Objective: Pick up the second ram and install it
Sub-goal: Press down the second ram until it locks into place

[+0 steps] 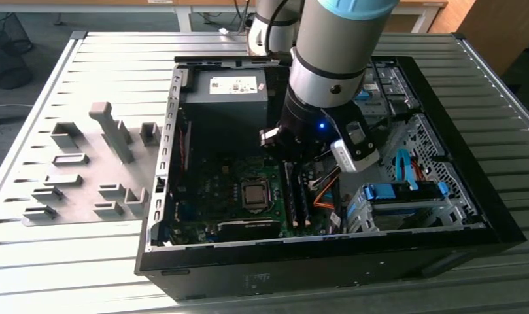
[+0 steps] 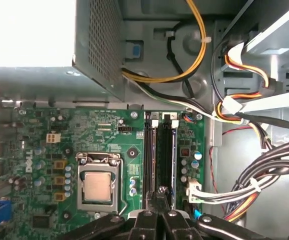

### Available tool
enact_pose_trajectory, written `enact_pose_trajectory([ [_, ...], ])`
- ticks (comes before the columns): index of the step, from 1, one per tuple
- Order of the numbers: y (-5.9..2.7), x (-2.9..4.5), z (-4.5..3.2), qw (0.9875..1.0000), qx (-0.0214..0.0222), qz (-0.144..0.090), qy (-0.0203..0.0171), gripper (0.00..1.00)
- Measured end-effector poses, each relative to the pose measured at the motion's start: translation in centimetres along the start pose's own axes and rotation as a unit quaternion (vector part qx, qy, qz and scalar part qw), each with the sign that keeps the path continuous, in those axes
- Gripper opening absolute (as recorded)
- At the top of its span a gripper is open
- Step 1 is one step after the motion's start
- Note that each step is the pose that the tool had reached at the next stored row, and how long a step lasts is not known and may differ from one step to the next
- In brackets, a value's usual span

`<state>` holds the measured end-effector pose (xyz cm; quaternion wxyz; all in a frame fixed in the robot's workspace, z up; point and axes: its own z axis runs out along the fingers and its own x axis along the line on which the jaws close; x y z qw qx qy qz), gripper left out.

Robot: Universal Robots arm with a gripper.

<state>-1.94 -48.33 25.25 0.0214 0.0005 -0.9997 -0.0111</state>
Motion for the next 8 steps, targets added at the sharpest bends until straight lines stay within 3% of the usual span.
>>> enact_pose_trajectory([
  [8,0.0,0.01,-0.03,1.0,0.0,0.0,0.0,0.11],
])
